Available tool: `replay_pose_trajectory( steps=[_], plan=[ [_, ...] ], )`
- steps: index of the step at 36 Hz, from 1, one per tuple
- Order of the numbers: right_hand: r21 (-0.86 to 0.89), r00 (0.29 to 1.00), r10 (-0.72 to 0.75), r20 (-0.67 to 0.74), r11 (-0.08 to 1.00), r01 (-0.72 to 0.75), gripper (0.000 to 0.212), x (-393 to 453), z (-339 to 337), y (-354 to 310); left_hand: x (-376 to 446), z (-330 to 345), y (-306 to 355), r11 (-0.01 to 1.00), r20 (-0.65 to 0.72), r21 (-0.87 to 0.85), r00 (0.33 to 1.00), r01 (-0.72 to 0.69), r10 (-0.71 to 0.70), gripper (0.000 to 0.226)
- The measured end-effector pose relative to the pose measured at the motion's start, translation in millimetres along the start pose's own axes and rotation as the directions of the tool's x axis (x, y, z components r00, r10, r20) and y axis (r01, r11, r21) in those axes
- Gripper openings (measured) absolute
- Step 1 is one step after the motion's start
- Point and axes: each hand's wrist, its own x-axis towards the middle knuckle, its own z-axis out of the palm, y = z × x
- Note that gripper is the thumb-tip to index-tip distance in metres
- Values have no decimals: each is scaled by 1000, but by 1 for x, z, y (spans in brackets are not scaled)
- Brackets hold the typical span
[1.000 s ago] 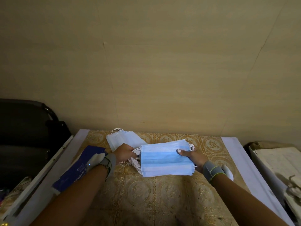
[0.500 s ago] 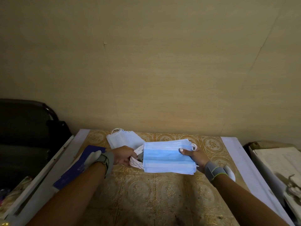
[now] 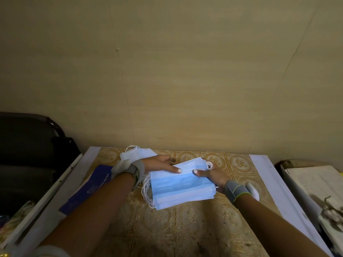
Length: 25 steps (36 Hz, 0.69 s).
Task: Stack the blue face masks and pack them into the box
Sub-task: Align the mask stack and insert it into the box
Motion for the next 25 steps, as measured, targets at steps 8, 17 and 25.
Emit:
replay_pose_trajectory(
  steps=[8, 17, 25],
  plan=[
    [-6, 999, -17, 40, 1000, 17, 64, -3, 13, -6, 10, 10, 11, 980, 123, 171, 985, 100, -122, 66],
    [9, 998, -12, 61, 1000, 12, 22, -4, 11, -7, 14, 20, 7, 979, 261, 20, 944, 201, -200, 37],
    [-53, 997, -28, 66, 998, 32, 23, 0, 9, -6, 21, 26, -4, 982, 229, -66, 960, 179, -160, 61]
  ],
)
